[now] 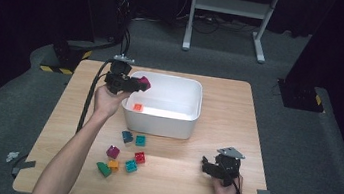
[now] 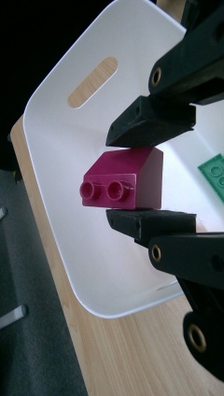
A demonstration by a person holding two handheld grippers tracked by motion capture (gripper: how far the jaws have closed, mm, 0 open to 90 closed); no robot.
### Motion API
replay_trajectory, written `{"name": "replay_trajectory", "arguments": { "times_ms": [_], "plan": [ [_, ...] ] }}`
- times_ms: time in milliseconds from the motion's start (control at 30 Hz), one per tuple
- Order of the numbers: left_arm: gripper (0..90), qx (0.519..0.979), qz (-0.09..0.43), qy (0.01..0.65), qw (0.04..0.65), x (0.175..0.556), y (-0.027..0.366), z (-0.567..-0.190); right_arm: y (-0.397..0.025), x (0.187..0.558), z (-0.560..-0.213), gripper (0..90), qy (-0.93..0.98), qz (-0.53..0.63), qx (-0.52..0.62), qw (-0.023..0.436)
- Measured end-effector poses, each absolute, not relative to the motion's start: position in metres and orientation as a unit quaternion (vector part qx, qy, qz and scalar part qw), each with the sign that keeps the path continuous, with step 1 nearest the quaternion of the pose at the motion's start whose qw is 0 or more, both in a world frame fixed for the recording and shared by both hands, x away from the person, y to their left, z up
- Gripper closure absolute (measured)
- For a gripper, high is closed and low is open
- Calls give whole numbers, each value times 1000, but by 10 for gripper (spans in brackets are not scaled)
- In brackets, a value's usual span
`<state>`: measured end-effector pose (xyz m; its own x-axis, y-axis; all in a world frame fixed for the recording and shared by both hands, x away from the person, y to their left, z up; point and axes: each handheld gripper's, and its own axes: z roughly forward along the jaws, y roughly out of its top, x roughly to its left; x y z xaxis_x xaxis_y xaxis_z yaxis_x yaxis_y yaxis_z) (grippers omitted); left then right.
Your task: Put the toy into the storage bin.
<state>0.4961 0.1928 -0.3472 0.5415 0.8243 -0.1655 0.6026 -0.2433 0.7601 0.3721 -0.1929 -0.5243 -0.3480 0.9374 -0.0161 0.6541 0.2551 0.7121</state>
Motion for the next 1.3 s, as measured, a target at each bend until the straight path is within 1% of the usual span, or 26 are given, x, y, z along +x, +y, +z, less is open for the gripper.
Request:
{"name": "replay_trajectory", "arguments": {
  "times_ms": [767,800,900,1000,1300],
  "plan": [
    [573,780,132,461,402,507,181,-363,-193,372,-524,166,759,313,524,226],
    [560,780,131,462,401,507,180,-363,-193,372,-524,166,759,313,524,227],
    [471,781,138,463,396,507,180,-363,-193,372,-524,166,759,313,524,226],
    [415,782,142,460,395,504,180,-361,-193,372,-524,166,759,313,524,226],
    [364,777,154,457,405,495,187,-353,-193,372,-524,166,759,313,524,226]
  ]
}}
